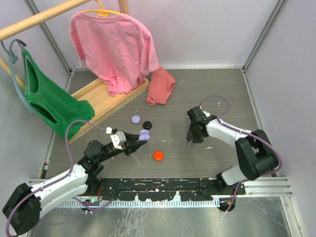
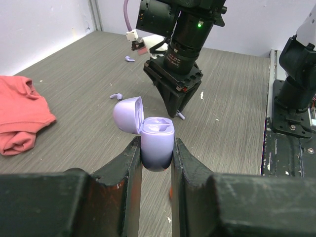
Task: Insert the wireless bluetooth earbuds into the charging case
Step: Move the earbud to the center of the board, then pick up the earbud from the center of the board.
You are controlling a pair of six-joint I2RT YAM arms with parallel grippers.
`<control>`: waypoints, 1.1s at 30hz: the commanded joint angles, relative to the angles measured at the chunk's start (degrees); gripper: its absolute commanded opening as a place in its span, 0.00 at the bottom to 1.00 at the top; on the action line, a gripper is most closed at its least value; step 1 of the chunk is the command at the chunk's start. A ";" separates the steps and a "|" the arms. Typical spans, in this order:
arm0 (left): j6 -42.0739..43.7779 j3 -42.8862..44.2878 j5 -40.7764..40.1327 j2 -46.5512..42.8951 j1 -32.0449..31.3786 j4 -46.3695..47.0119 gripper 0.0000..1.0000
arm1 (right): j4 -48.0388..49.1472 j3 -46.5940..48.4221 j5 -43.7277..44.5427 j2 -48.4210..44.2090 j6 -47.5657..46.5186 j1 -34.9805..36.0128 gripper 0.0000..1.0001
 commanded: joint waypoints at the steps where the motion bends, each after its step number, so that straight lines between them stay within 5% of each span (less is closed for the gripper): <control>1: 1.32 0.34 -0.32 -1.00 -0.17 2.01 0.01 | -0.02 1.35 0.17 -1.12 0.86 1.30 0.38; 33: 1.32 0.42 0.05 -1.43 -0.22 1.37 0.01 | -0.55 2.66 5.07 -2.39 4.10 5.18 0.47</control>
